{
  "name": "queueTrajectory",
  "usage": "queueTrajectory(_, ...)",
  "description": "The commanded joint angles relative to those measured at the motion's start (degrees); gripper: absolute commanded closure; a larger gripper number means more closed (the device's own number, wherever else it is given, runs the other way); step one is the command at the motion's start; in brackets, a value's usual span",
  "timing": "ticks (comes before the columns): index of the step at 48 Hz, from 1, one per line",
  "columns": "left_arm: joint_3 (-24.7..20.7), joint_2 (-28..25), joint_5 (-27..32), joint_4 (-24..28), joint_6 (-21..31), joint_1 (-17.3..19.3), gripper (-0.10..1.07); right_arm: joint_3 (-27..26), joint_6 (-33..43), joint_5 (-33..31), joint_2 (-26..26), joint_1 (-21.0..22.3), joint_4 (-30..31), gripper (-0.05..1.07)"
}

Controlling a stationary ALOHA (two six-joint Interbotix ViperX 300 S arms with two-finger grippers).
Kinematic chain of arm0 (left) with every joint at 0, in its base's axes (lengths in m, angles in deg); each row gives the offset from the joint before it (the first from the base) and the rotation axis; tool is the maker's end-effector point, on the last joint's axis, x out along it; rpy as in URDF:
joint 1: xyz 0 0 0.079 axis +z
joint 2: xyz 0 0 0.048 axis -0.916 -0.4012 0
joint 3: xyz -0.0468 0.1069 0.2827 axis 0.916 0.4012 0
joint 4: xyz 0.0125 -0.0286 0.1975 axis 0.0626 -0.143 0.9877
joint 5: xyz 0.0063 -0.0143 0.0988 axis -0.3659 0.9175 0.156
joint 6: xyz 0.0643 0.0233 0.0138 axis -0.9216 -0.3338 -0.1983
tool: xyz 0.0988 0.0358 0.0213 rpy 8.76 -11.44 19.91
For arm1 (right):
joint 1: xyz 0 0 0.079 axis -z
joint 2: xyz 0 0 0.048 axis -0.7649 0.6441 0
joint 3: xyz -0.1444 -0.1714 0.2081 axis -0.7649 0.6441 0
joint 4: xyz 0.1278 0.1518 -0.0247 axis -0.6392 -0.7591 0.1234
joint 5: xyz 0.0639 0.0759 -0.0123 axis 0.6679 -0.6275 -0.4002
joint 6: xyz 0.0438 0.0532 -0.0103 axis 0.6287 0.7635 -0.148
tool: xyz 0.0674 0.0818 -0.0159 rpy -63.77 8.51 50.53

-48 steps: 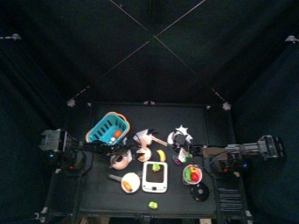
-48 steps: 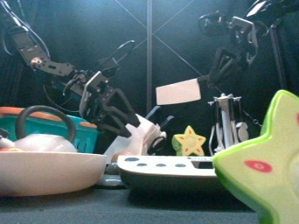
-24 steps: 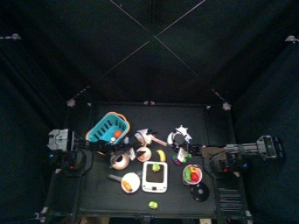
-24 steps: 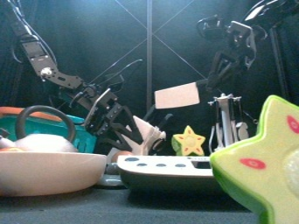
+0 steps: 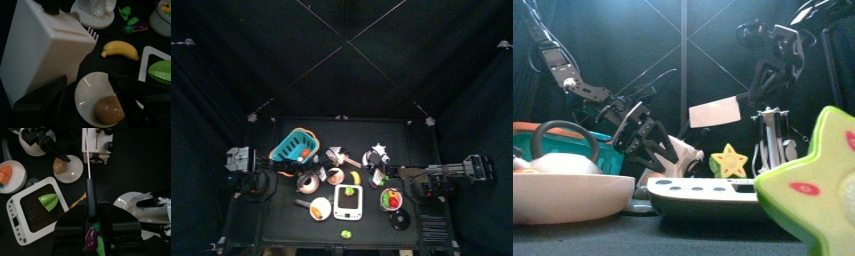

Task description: Put cleaver back into knife holder

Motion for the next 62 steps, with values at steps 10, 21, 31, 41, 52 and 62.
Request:
queueTrajectory(10,1.8,9.8,-0.3,3.5,-0.1,0.0,0.02,-5.6,-0.3,-4.6,-0.2,0.3,-4.6,0.5)
queueTrajectory(21,5.7,14.6,-0.4,4.6,-0.3,1.2,0.22,-9.1,-0.5,-9.5,1.1,0.4,-6.0,0.5)
queueTrajectory(31,4.8,14.5,-0.2,6.9,-0.3,3.0,0.48,-11.3,-0.7,-11.0,3.3,0.4,-6.9,0.5)
queueTrajectory(41,4.3,16.3,-0.1,12.2,-0.2,5.4,0.61,-13.8,-0.7,-14.2,3.6,0.4,-7.6,0.5)
queueTrajectory(52,4.4,19.5,3.5,15.7,-0.1,8.6,0.61,-16.8,-2.1,-16.3,5.8,0.5,-11.3,0.5)
queueTrajectory(62,5.4,20.0,3.8,16.1,-0.3,9.3,0.61,-23.1,-8.8,-22.8,9.1,2.3,-16.1,0.5)
